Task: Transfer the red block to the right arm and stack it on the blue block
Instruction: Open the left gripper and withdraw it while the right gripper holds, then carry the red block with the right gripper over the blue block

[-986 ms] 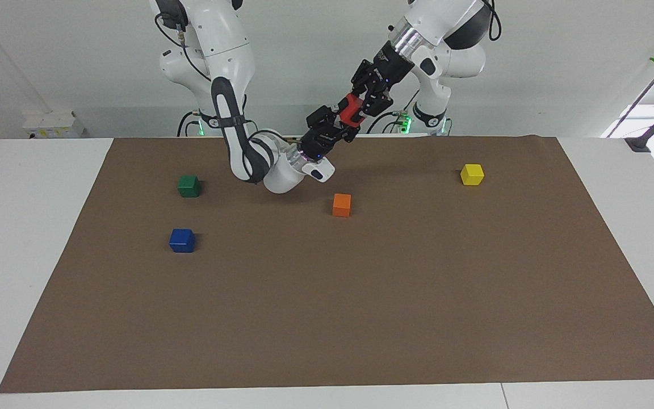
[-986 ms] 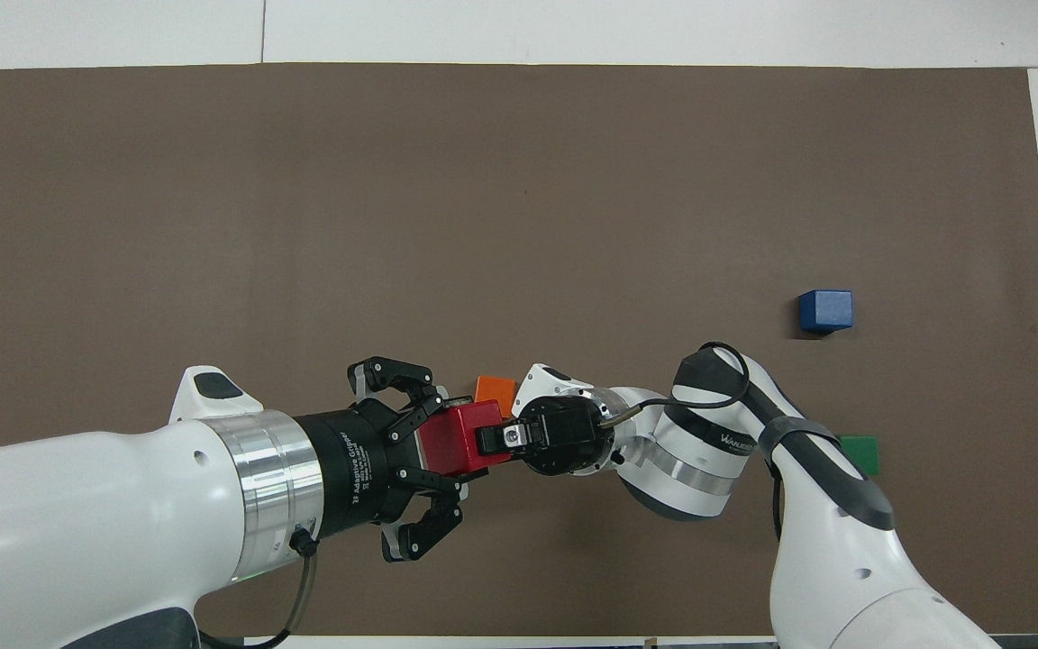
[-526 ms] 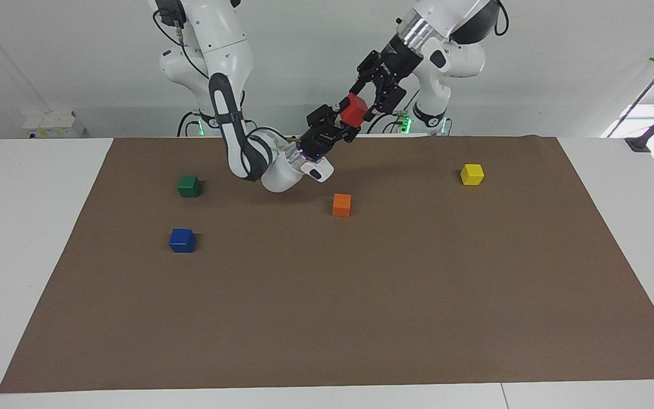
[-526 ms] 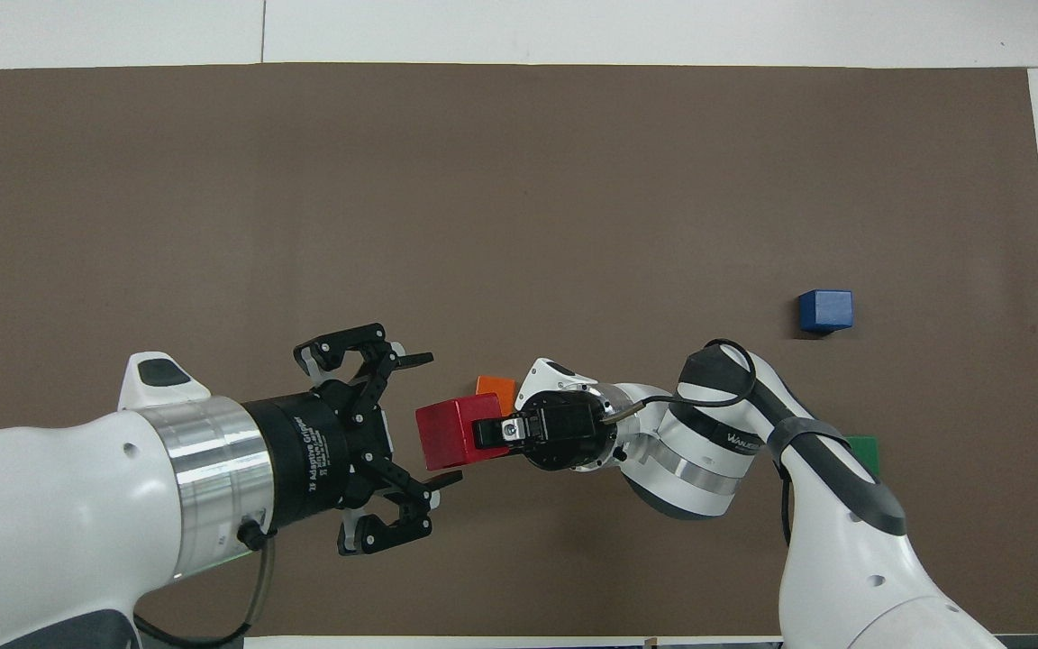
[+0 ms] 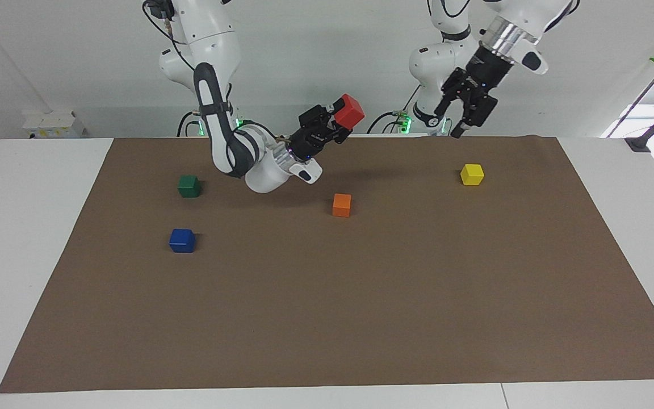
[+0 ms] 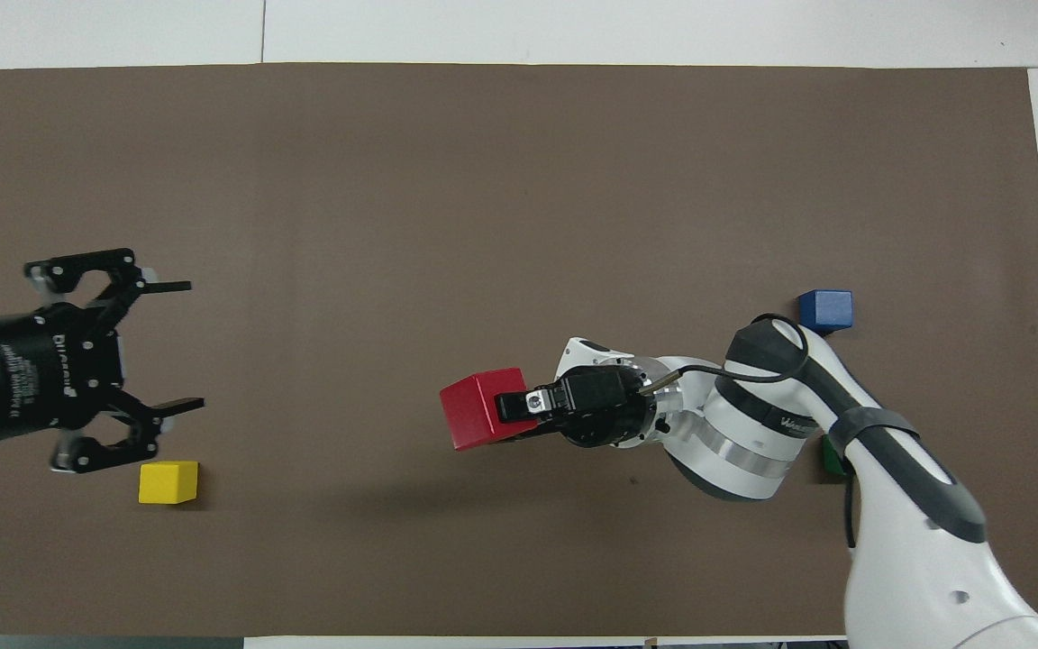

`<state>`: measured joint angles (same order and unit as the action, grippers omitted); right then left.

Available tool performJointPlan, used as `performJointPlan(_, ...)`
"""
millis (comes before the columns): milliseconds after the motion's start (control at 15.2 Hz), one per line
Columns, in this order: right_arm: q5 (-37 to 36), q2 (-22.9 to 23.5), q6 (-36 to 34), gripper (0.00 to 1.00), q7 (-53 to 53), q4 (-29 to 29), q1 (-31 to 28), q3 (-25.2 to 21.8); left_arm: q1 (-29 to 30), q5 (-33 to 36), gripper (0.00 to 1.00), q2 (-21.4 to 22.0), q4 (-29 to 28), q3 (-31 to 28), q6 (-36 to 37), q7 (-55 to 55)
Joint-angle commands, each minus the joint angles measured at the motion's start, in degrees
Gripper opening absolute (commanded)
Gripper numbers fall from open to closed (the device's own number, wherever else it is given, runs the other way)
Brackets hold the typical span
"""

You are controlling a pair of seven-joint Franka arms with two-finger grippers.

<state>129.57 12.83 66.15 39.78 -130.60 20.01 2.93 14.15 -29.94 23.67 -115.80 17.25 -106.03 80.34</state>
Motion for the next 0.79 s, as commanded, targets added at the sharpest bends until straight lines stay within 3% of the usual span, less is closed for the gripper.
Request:
performJointPlan(0,-7.73,-6.49,4.50,0.00,-7.32,-0.80,-5.84,0.24,3.78,9.34,1.00,0.23,1.02,0.77,2.05,-18.57)
performJointPlan(263,-19.24,-14.49,10.93,0.00,-19.36,0.42,-13.23,0.15,8.18,13.22,1.00,-0.47,1.80,0.24,4.94,-37.66)
performJointPlan(394,-27.66,-17.65,11.20,0.00,-25.51,3.05,-17.00,0.06,7.39,17.96,1.00,-3.44,6.00,0.51,8.10,-47.35)
performJointPlan(723,-56.48,-22.32,13.92,0.00,-38.62,16.22,-22.21,-0.11,5.19,23.43,1.00,-10.56,16.55,0.95,17.67,-62.64)
